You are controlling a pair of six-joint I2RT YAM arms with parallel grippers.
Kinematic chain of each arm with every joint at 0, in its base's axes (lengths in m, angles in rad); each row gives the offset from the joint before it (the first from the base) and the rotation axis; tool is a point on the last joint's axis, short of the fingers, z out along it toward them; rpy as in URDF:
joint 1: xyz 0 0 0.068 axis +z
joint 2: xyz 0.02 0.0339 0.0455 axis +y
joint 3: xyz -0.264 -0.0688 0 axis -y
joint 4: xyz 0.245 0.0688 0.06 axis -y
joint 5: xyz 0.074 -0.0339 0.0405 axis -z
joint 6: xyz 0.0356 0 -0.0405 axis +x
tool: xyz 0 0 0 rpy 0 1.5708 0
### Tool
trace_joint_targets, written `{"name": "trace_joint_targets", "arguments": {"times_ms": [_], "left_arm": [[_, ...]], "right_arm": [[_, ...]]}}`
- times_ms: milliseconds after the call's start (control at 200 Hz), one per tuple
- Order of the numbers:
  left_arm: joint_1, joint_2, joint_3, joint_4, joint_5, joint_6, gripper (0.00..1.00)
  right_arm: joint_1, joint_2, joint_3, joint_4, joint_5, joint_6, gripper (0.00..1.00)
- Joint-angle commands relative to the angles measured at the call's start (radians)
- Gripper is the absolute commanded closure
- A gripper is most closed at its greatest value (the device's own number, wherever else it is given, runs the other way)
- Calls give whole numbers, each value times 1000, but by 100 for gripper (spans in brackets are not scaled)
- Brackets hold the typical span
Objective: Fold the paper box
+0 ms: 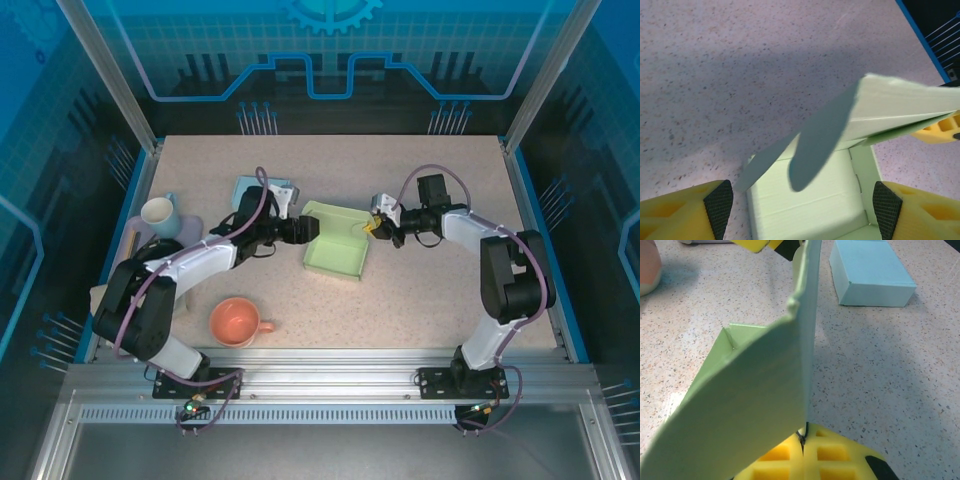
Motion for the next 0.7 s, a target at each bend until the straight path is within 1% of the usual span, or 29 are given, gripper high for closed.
{"name": "trace_joint_targets", "arguments": {"times_ms": [0, 140, 235, 370, 510, 590, 645, 695], "left_arm": [[-14, 28, 53, 25, 36, 28, 23], [-26, 53, 83, -9, 8, 26, 23], [-39, 70, 100, -14, 10, 11, 24], [-79, 110, 146, -54, 23, -39, 26], [-113, 119, 154, -58, 4, -104, 26], [-126, 119, 142, -62, -23, -138, 28], [-130, 114, 122, -75, -52, -139, 30], [-131, 103, 92, -80, -92, -133, 30]], "right_arm": [[5, 14, 21, -28, -3, -18, 100], [11, 9, 16, -27, 0, -33, 100], [19, 9, 10, -26, 24, -47, 100], [46, 18, 15, -37, 82, -63, 100], [62, 15, 17, -48, 120, -74, 100], [66, 15, 28, -75, 118, -71, 97], [67, 10, 34, -97, 121, -75, 90], [70, 0, 30, -105, 129, -83, 88]]}}
